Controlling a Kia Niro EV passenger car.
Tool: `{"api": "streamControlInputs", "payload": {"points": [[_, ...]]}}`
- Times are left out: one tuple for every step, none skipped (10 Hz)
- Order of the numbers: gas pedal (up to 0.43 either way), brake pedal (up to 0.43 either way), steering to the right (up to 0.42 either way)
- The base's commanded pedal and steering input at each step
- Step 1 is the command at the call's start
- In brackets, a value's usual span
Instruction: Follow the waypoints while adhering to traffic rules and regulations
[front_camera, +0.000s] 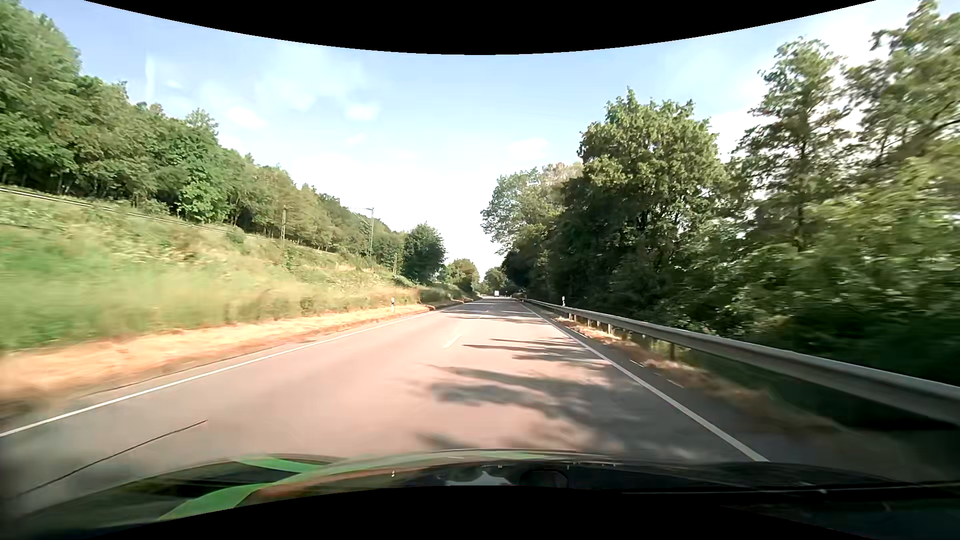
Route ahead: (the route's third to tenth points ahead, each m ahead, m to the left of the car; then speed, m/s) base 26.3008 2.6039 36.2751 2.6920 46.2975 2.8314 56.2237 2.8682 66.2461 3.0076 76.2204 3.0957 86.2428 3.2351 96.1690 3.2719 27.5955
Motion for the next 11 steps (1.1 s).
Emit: {"api": "streamControlInputs", "payload": {"points": [[0.157,0.000,0.003],[0.157,0.000,0.003],[0.157,0.000,0.002],[0.177,0.000,0.001],[0.197,0.000,0.001],[0.209,0.000,0.001],[0.220,0.000,0.001],[0.228,0.000,0.001],[0.260,0.000,0.001],[0.260,0.000,0.001],[0.268,0.000,0.001]]}}
